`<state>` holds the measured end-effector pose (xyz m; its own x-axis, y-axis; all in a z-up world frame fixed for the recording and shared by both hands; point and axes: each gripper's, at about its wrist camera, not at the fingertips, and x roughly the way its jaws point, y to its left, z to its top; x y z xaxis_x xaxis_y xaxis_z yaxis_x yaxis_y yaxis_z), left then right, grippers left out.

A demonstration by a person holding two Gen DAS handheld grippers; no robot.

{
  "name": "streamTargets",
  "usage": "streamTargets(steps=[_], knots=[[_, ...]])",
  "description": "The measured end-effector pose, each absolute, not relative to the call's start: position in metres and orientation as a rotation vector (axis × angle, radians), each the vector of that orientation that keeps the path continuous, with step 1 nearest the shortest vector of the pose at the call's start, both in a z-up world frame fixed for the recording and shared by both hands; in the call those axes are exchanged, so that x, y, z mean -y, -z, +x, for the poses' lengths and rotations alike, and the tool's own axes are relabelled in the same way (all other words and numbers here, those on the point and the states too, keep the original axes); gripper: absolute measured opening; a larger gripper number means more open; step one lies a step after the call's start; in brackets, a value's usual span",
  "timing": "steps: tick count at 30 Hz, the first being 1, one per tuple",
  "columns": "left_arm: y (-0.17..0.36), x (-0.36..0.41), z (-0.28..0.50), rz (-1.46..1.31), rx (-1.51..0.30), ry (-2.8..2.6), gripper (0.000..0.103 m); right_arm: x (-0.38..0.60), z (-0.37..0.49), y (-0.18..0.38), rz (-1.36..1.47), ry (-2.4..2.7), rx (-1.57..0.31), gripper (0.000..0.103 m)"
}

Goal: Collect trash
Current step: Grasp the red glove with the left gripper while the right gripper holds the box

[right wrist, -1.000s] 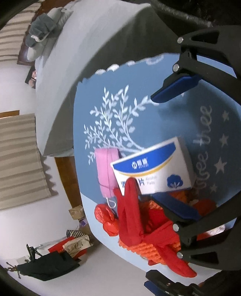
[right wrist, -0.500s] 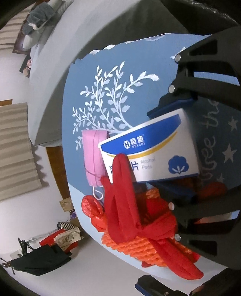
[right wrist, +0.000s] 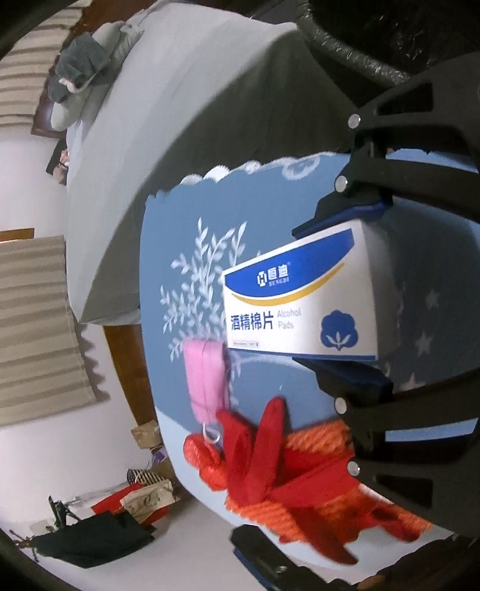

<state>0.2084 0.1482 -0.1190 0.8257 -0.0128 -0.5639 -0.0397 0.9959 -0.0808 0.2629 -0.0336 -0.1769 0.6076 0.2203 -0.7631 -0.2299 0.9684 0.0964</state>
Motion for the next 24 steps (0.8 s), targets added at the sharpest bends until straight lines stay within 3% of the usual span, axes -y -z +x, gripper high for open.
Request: streamTargets(steps=[8,11,15,24], knots=[[0.148,-0.142,0.236,-0.066,-0.706,-0.013,0.055,0.046,0.267,0.192,0.016,-0.251,-0.896,0.06],[0.158,-0.144,0.238,-0.059,-0.73,-0.012,0.033,0.046,0.269,0.192,0.022,-0.257,-0.894,0.067],[0.155,-0.146,0.231,-0.051,-0.688,-0.01,0.015,0.043,0.274,0.193,0.02,-0.249,-0.89,0.068],[0.124,-0.147,0.205,-0.076,-0.553,0.003,0.009,0.04,0.281,0.193,0.011,-0.237,-0.893,0.067]])
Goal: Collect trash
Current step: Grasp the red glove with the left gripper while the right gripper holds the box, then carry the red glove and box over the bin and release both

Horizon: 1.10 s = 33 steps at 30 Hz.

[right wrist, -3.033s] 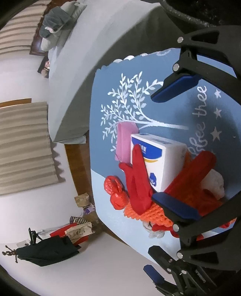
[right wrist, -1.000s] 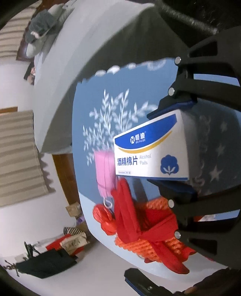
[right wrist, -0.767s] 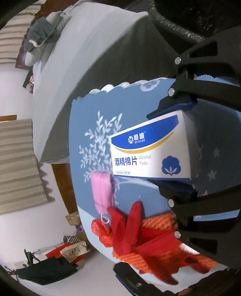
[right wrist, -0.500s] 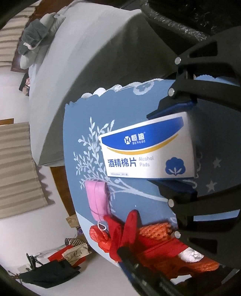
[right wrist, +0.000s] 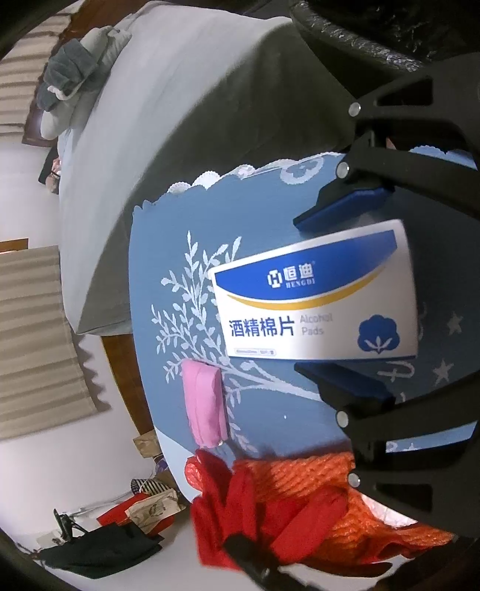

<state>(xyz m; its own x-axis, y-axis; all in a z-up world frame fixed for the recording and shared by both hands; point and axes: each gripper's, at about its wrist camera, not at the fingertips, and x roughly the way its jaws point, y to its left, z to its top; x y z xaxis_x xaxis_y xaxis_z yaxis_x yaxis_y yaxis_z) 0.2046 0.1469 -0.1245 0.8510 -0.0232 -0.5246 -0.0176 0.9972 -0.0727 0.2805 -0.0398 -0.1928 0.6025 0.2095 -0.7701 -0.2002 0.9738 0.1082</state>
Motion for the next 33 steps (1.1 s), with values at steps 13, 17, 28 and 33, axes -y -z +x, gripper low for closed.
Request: streamTargets(steps=[13,17,28,33], knots=[[0.097,-0.129,0.187,-0.068,-0.506,0.041,0.009,0.058,0.258,0.143,0.041,-0.251,-0.803,0.056],[0.081,-0.118,0.177,-0.066,-0.472,0.063,0.009,0.069,0.241,0.12,0.058,-0.254,-0.765,0.056],[0.051,-0.066,0.146,-0.039,-0.439,0.172,0.009,0.13,0.172,0.075,0.072,-0.181,-0.686,0.056],[0.053,-0.029,0.137,-0.039,-0.464,0.259,0.009,0.165,0.144,0.069,0.082,-0.113,-0.684,0.056]])
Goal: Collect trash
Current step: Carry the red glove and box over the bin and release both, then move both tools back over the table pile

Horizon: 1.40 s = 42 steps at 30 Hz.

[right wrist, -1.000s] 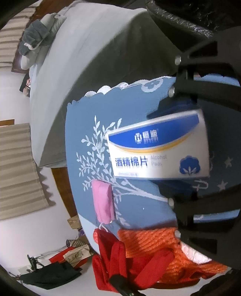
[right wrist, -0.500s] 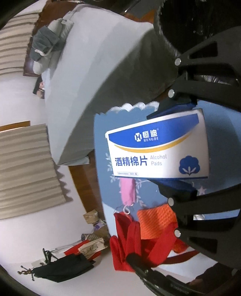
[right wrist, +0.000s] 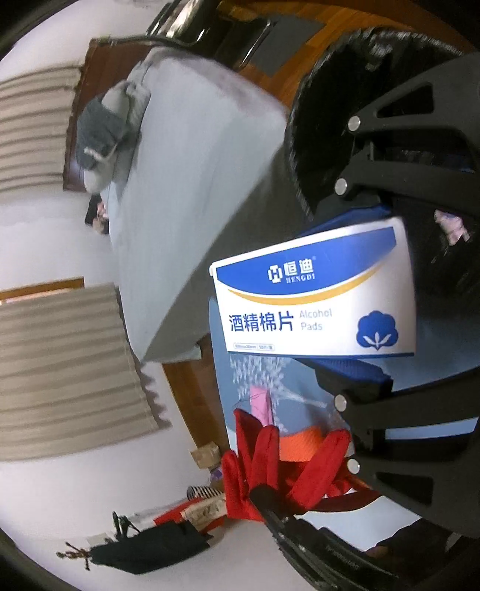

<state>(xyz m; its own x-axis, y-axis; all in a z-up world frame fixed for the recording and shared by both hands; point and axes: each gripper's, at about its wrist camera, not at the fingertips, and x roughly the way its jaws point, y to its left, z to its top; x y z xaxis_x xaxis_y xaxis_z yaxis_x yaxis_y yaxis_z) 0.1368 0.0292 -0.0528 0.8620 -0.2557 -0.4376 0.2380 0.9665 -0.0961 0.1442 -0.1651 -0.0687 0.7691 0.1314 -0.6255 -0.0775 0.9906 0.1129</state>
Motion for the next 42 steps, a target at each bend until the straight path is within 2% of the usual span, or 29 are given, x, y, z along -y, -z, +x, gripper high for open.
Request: streamTargets(steps=[14,24,25,26,27,28,29,34,36,42], knots=[[0.063,0.087,0.123,0.009,-0.511,0.522,0.009,0.271,0.089,0.079,0.13,0.105,-0.692,0.057],[0.076,0.145,0.132,0.017,-0.567,0.651,0.011,0.322,0.08,0.091,0.151,0.204,-0.695,0.057],[0.077,0.148,0.132,0.017,-0.574,0.66,0.015,0.324,0.08,0.093,0.15,0.206,-0.701,0.058],[0.078,0.15,0.132,0.016,-0.584,0.675,0.03,0.328,0.079,0.094,0.148,0.211,-0.705,0.06],[0.078,0.15,0.132,0.014,-0.587,0.677,0.048,0.331,0.079,0.095,0.149,0.221,-0.707,0.07],[0.078,0.148,0.131,0.01,-0.583,0.674,0.053,0.332,0.078,0.096,0.154,0.228,-0.708,0.074],[0.077,0.146,0.132,0.008,-0.581,0.671,0.057,0.334,0.079,0.097,0.157,0.234,-0.705,0.079],[0.076,0.123,0.135,0.011,-0.582,0.594,0.069,0.335,0.077,0.096,0.154,0.242,-0.689,0.087],[0.074,0.107,0.136,0.005,-0.573,0.539,0.08,0.333,0.077,0.094,0.156,0.23,-0.684,0.093],[0.067,0.052,0.139,-0.009,-0.545,0.39,0.089,0.308,0.085,0.087,0.151,0.166,-0.677,0.094]])
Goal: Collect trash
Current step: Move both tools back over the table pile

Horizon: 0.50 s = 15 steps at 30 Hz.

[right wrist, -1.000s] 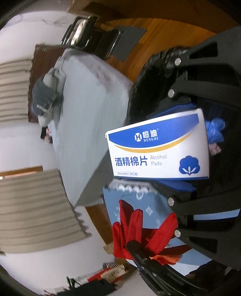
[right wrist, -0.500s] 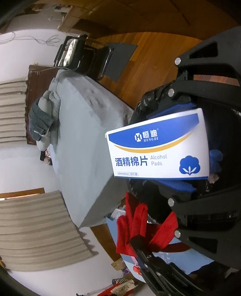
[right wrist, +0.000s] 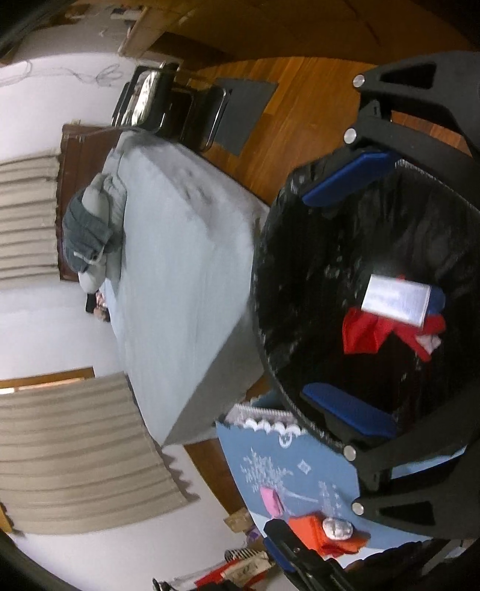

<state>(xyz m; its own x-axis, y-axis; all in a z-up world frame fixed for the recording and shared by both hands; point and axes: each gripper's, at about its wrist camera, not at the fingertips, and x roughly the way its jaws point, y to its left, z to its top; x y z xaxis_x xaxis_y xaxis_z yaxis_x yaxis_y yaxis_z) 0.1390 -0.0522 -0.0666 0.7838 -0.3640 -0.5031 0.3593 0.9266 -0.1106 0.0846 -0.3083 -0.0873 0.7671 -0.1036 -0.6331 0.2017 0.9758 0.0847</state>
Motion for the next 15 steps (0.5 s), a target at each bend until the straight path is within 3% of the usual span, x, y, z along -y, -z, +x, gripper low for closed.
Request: streamTargets(steps=[15], knots=[[0.079,-0.093,0.133,-0.02,-0.537,0.026,0.089,0.168,0.147,0.084,0.084,-0.125,-0.653,0.094]])
